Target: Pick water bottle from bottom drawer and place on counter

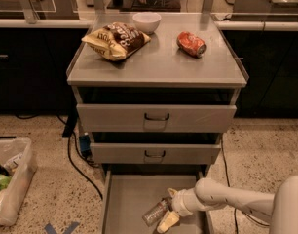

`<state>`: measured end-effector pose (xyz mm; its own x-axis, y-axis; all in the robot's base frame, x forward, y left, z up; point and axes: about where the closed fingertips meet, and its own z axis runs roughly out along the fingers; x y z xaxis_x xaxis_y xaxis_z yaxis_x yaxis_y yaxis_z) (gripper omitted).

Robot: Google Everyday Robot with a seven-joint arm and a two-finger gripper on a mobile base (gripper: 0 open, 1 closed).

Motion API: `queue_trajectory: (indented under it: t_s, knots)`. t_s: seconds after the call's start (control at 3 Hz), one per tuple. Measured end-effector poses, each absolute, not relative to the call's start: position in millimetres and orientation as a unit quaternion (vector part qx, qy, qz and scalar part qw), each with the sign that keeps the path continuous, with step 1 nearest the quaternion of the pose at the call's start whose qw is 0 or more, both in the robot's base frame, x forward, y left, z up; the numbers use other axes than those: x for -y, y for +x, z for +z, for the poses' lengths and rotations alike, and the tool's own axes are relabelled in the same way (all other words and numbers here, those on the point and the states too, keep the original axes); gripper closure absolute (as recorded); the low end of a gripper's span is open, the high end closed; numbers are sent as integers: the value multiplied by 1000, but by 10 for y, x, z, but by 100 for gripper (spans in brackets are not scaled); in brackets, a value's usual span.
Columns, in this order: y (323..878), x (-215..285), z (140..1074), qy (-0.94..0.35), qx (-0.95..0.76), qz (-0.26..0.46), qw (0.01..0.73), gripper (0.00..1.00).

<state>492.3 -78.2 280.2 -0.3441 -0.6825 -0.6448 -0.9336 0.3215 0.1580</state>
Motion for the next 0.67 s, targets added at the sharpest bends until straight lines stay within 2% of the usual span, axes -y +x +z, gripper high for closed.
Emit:
queue_trajectory:
  t_s: [0.67]
  knots:
    - [4902,604,2568,-550,-753,283,224,0]
